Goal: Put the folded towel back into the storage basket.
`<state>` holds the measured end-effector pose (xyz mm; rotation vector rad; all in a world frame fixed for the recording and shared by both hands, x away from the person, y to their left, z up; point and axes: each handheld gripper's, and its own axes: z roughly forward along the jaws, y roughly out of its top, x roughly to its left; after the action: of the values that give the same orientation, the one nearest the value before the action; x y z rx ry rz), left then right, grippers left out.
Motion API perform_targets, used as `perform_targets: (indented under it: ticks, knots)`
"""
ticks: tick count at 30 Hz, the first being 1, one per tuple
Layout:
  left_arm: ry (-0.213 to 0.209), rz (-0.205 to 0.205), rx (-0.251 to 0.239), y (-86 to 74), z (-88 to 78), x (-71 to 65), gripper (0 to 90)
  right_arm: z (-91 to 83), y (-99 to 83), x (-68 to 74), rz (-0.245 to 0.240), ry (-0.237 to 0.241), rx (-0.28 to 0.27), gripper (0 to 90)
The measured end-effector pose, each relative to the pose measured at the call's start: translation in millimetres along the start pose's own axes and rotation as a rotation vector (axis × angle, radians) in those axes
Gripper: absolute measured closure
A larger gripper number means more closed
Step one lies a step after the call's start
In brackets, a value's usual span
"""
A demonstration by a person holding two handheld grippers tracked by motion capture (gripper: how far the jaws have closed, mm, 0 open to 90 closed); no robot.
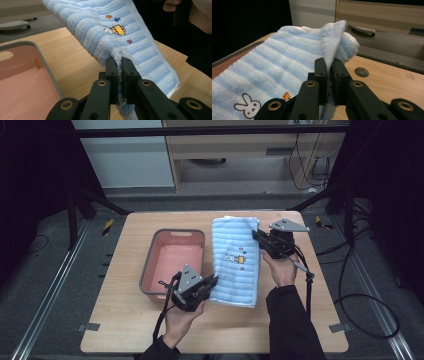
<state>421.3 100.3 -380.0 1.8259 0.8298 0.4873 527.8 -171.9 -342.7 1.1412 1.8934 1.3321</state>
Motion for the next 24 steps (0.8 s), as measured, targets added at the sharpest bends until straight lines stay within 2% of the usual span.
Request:
perform_targets:
  ticks: [14,20,24]
  knots:
    - [0.064,0.011,-0.035,12.4,-26.7,23.9,85.1,16.5,26.5,24.4,-0.03,0.015,-0.021,84.0]
    - [0.09,0.019,-0.043,12.6,-37.9,33.0,85.1,25.9,32.5,36.1,-0.036,0.029,-0.025,84.1]
    - [0.104,0.006,-0.053,11.0,-44.5,41.1,85.1,30.9,37.2,42.7,-0.043,0.039,-0.029,84.1]
